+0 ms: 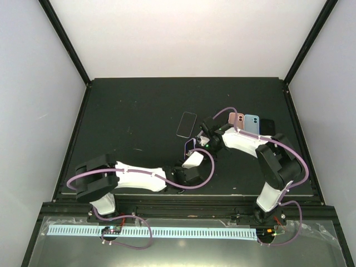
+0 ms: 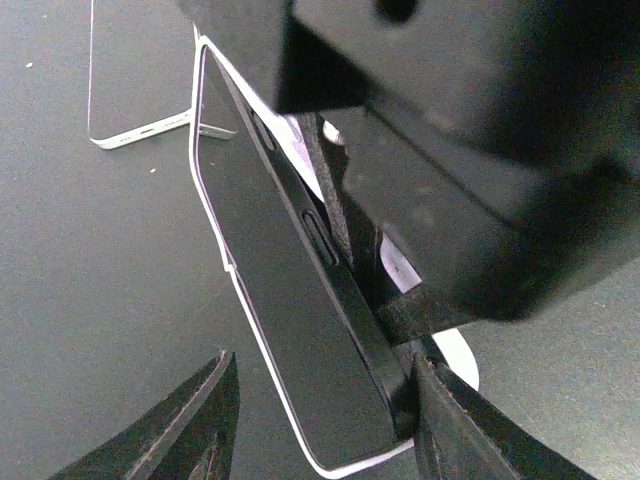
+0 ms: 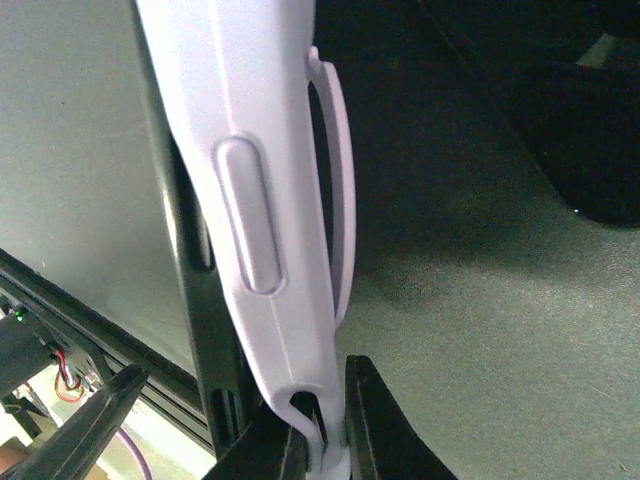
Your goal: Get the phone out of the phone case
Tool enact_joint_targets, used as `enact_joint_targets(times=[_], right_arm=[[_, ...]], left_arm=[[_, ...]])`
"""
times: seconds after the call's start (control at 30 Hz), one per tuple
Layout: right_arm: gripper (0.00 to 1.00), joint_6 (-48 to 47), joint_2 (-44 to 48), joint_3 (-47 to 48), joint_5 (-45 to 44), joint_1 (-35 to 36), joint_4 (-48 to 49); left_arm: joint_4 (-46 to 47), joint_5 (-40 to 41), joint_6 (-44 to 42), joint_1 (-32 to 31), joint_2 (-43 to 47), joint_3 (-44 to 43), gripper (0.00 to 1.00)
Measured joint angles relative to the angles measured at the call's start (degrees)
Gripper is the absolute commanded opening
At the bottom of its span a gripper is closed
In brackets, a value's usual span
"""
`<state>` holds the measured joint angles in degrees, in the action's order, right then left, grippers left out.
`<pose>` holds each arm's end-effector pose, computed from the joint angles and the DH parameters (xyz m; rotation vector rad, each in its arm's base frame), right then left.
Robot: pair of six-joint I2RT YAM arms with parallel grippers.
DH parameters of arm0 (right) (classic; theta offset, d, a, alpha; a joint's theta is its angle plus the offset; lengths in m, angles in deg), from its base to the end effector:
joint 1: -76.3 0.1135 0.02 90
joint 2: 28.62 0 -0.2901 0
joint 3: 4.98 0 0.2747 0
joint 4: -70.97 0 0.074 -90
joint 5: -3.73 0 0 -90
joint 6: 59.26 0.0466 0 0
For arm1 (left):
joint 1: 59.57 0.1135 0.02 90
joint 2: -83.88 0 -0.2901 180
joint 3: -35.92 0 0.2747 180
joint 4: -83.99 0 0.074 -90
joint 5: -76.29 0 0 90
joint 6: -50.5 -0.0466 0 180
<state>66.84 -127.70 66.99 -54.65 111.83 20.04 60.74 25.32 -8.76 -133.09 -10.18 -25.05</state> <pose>0.2575 0.2139 0.1636 0.0708 -2.8672 -0.8340 0.1223 -0.3098 0.1612 0.5990 2.1940 -0.0480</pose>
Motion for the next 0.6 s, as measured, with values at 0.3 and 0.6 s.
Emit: enact_joint_targets(times=[0.3, 0.6], right_arm=[[0.01, -0.2, -0.15, 0.0, 0.15, -0.07, 0.2], [0.01, -0.22, -0.35, 0.0, 1.22, 0.44, 3.61]], left_arm=[[-6.58, 3.63, 1.44, -0.22, -3.65, -4.66, 0.5], [-12.48, 7.58, 4.13, -1.14, -5.07, -6.78, 0.24]])
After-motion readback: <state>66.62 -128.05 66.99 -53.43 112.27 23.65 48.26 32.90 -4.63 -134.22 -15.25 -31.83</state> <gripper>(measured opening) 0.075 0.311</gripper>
